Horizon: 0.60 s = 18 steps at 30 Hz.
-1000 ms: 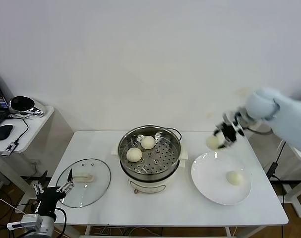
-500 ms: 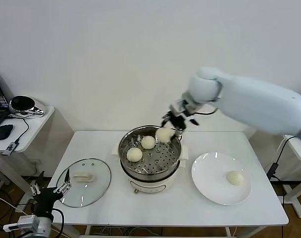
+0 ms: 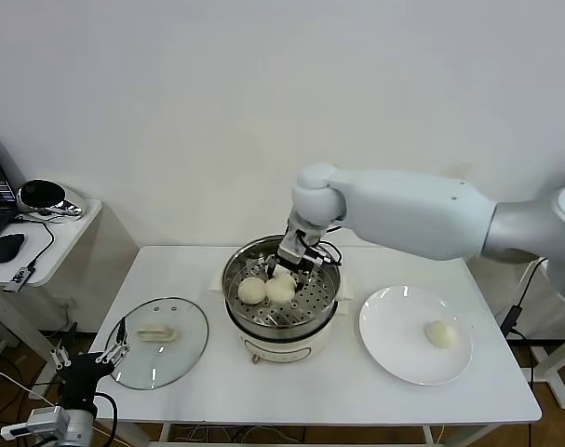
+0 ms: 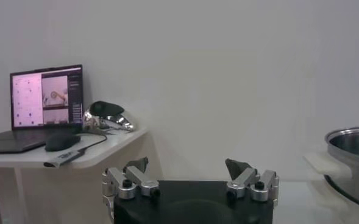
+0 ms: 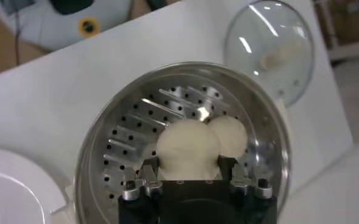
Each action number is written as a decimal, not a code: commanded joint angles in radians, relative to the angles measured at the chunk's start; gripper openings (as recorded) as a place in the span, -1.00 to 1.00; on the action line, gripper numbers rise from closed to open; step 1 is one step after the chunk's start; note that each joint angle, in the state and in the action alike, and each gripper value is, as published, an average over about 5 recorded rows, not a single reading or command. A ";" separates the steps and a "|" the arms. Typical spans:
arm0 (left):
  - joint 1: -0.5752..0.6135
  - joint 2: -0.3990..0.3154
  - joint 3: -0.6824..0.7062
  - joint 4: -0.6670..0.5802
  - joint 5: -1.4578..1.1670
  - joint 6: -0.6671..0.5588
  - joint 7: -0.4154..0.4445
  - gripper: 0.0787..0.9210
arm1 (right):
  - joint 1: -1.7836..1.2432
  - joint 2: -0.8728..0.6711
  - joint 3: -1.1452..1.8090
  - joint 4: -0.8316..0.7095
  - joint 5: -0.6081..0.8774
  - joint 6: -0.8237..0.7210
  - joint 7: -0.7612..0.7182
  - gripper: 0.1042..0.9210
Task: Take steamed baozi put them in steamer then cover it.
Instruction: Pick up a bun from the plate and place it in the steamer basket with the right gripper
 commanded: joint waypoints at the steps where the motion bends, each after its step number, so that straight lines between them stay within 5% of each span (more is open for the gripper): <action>1: 0.002 -0.001 -0.003 0.005 0.000 -0.005 0.000 0.77 | -0.055 0.055 -0.029 -0.021 -0.124 0.104 0.005 0.24; 18: -0.001 -0.003 0.001 0.015 0.000 -0.011 -0.001 0.77 | -0.086 0.025 -0.020 0.002 -0.119 0.111 0.028 0.31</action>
